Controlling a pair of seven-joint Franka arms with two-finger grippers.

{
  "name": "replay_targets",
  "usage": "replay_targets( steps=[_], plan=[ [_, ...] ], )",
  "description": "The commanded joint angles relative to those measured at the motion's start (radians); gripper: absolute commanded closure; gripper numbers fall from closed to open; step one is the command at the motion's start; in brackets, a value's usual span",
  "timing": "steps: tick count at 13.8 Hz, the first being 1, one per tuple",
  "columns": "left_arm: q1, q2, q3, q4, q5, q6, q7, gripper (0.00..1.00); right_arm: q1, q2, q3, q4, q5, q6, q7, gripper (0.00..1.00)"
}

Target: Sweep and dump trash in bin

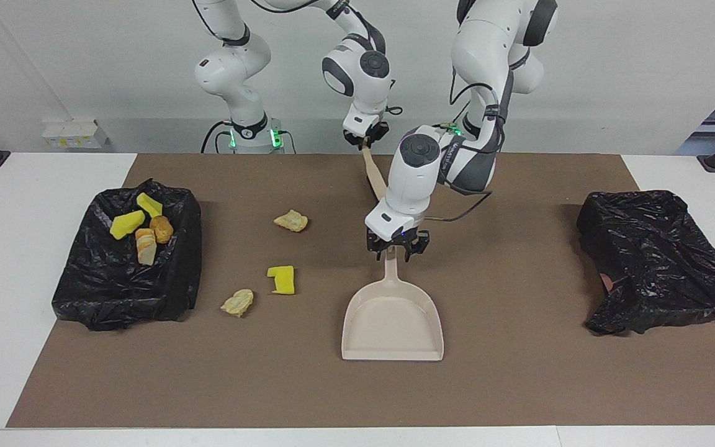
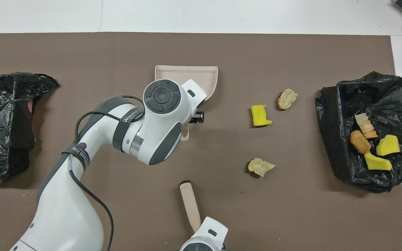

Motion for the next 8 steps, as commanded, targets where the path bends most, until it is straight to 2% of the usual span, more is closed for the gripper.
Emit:
replay_targets(
  steps=[1,2,3,4,8],
  plan=[
    [-0.021,0.011,0.018,-0.007,-0.007,0.021,0.001,0.57,-0.035,-0.074,-0.003,-0.012,0.021,-0.024,0.072,1.0],
    [-0.027,0.011,0.018,-0.015,-0.007,0.032,0.002,0.57,-0.061,-0.094,-0.003,-0.013,0.021,-0.036,0.098,1.0],
    [-0.027,0.011,0.018,-0.011,-0.001,0.02,0.004,0.71,-0.082,-0.118,-0.003,-0.015,0.021,-0.052,0.123,1.0],
    [-0.024,0.011,0.019,-0.004,0.001,0.011,0.005,0.99,-0.104,-0.14,-0.005,-0.019,0.02,-0.081,0.137,1.0],
    [0.002,-0.018,0.033,-0.001,0.019,-0.054,0.083,1.0,-0.231,-0.268,-0.005,-0.061,-0.028,-0.185,0.143,1.0]
  ],
)
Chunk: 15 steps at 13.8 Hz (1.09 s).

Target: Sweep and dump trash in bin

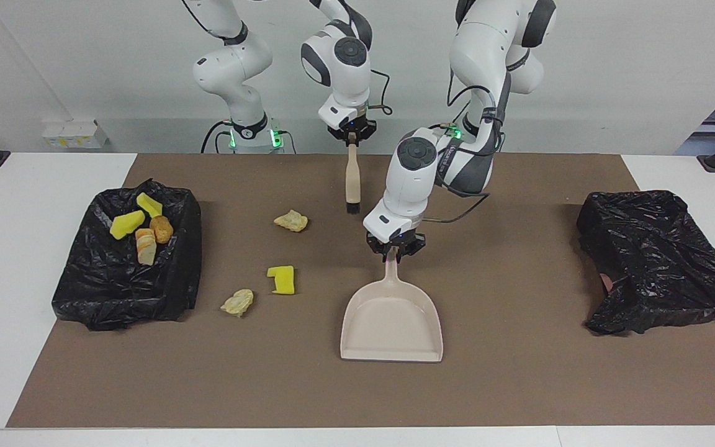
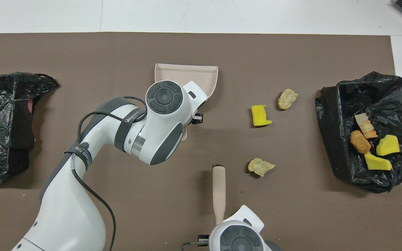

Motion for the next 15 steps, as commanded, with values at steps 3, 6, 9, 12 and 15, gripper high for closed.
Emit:
replay_targets(
  steps=[3,6,9,12,15],
  plan=[
    [0.084,-0.076,0.018,-0.001,0.012,-0.11,0.288,1.0,-0.119,-0.177,0.007,-0.132,-0.071,-0.017,0.08,1.0],
    [0.118,-0.113,0.018,-0.017,0.012,-0.133,0.463,1.0,-0.182,-0.185,0.005,-0.161,-0.09,-0.014,0.179,1.0],
    [0.132,-0.189,0.018,-0.079,0.012,-0.172,0.624,1.0,-0.365,-0.168,0.01,-0.17,-0.091,-0.043,0.053,1.0],
    [0.14,-0.301,0.018,-0.216,0.012,-0.166,0.784,1.0,-0.374,-0.159,0.01,-0.186,-0.072,-0.045,0.079,1.0],
    [0.126,-0.425,0.018,-0.384,0.015,-0.115,0.824,1.0,-0.357,-0.091,0.012,-0.192,0.026,-0.01,0.081,1.0]
  ],
)
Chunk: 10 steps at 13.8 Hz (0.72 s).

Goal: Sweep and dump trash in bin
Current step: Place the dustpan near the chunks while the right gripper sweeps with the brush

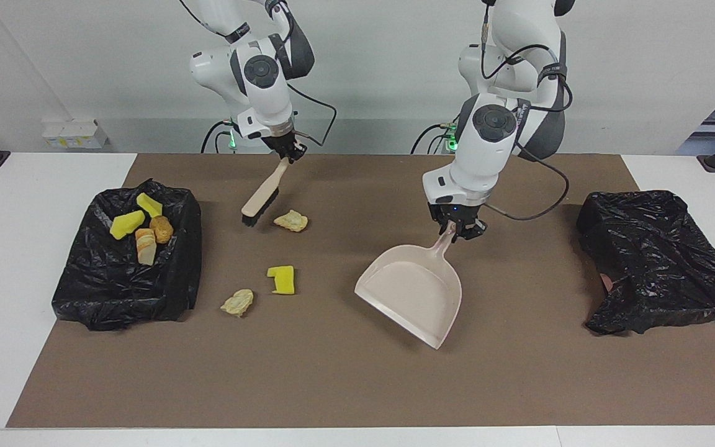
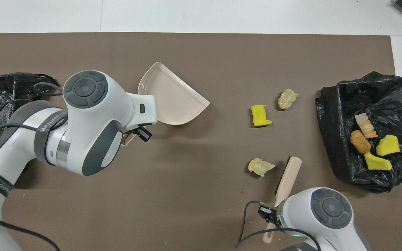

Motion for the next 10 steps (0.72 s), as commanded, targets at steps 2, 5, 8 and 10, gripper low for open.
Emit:
replay_targets(
  steps=[2,5,8,10],
  plan=[
    [-0.026,-0.181,-0.007,-0.252,0.011,0.087,0.097,1.0,0.004,0.074,0.006,0.003,0.072,0.053,-0.004,1.0],
    [-0.058,-0.23,-0.008,-0.326,0.013,0.112,0.23,1.0,0.004,0.126,0.006,0.05,0.116,0.096,-0.088,1.0],
    [-0.091,-0.224,-0.01,-0.329,0.013,0.105,0.353,1.0,0.033,0.276,0.006,0.161,0.131,0.108,-0.099,1.0],
    [-0.091,-0.194,-0.01,-0.329,0.013,0.122,0.466,1.0,0.056,0.288,0.006,0.184,0.156,0.108,-0.137,1.0]
  ],
)
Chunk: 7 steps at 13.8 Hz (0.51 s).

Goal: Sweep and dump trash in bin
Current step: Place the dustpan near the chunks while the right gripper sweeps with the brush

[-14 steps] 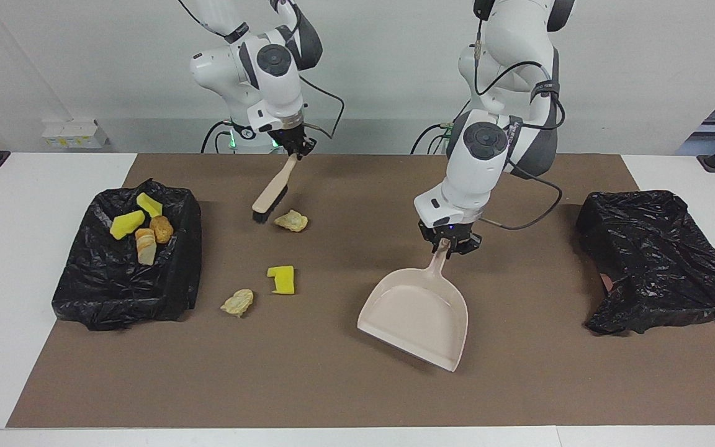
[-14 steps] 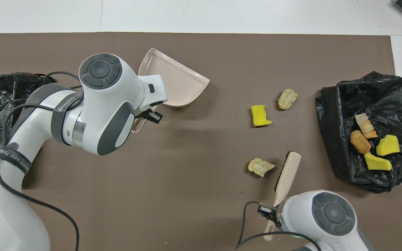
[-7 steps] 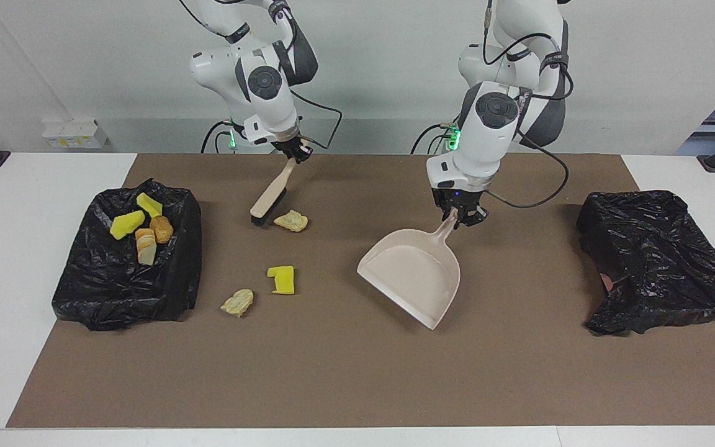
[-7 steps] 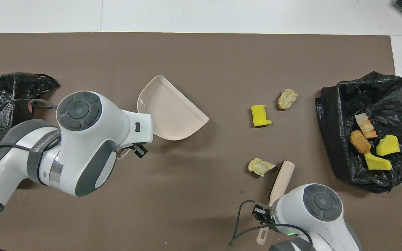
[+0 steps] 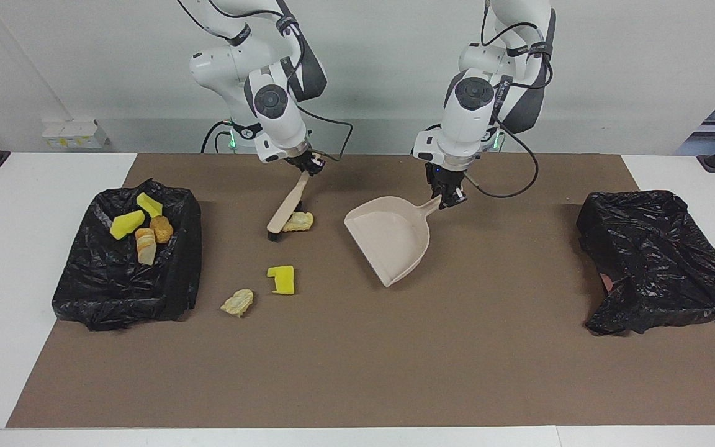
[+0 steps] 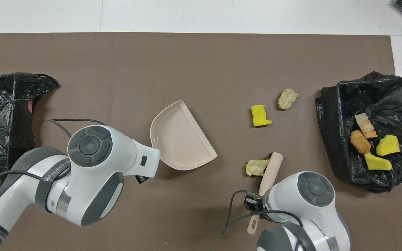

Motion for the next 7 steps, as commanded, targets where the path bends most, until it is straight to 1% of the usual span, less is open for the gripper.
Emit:
replay_targets(
  steps=[1,3,7],
  plan=[
    [-0.011,0.011,0.011,-0.028,0.011,0.048,0.101,1.0,0.028,0.057,0.001,0.05,0.055,0.007,-0.088,1.0],
    [-0.017,0.045,0.011,-0.019,0.012,0.049,0.101,1.0,0.032,0.057,0.001,0.048,0.095,0.008,-0.14,1.0],
    [-0.026,0.078,0.011,-0.015,0.012,0.074,0.1,1.0,0.096,0.046,0.001,0.047,0.138,-0.001,-0.264,1.0]
  ],
)
